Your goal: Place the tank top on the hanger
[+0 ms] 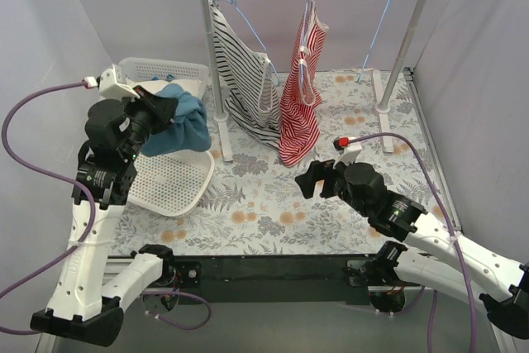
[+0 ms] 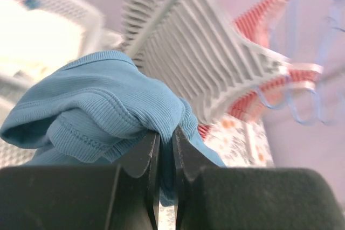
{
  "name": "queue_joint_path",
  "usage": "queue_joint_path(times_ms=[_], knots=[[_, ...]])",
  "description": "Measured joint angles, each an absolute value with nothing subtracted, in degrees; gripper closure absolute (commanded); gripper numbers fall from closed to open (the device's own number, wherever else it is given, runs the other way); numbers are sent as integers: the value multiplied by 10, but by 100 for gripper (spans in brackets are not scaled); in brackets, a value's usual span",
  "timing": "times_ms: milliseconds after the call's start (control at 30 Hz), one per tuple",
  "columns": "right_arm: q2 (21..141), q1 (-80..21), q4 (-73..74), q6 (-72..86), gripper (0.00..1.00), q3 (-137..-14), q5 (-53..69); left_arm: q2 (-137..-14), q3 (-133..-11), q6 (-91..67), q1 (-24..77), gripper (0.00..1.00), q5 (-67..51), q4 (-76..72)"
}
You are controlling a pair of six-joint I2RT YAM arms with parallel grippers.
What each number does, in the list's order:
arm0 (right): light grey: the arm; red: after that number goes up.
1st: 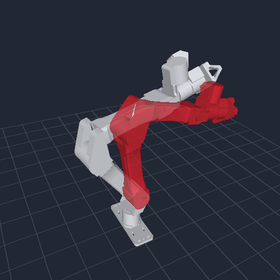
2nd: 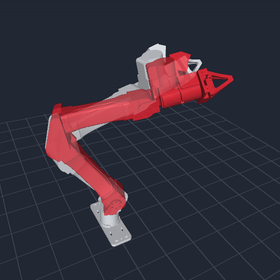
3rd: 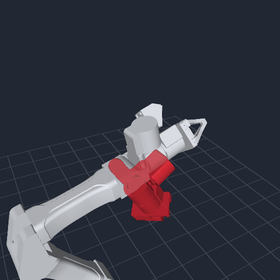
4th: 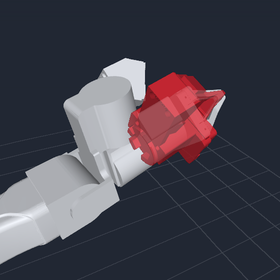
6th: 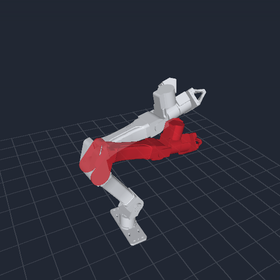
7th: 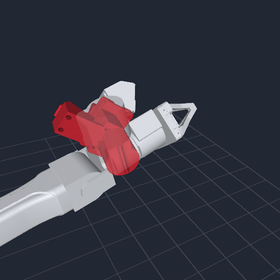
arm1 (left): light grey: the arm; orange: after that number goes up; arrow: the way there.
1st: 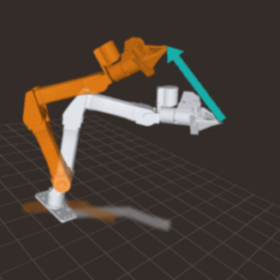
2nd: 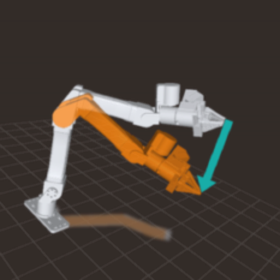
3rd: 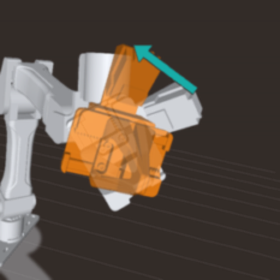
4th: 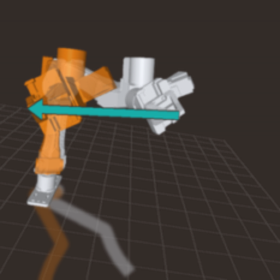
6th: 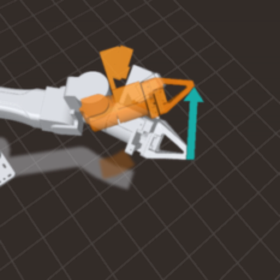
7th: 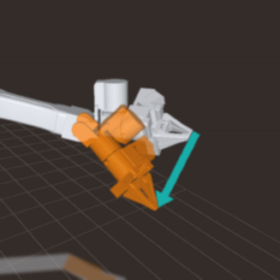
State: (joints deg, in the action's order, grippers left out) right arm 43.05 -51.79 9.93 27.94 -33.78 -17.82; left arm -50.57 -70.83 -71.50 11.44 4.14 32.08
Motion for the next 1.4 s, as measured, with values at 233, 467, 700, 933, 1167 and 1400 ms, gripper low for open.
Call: queue_joint_path(times_ms=[233, 467, 700, 933, 1167, 1400], knots=[[398, -518, 119, 258, 2, -396, -228, -559, -788, -679, 115, 100, -179, 285], [360, -518, 144, 251, 2, -401, -280, -595, -752, -681, 237, 100, -259, 282], [376, -518, 171, 265, 2, -397, -298, -623, -658, -696, 417, 100, -217, 254], [402, -518, 179, 311, 2, -336, -271, -629, -422, -745, 502, 67, -187, 211], [431, -518, 190, 355, 5, -282, -237, -637, -338, -787, 545, 40, -156, 244], [408, -518, 238, 428, 16, -253, -243, -624, -453, -782, 545, 45, -27, 278]])
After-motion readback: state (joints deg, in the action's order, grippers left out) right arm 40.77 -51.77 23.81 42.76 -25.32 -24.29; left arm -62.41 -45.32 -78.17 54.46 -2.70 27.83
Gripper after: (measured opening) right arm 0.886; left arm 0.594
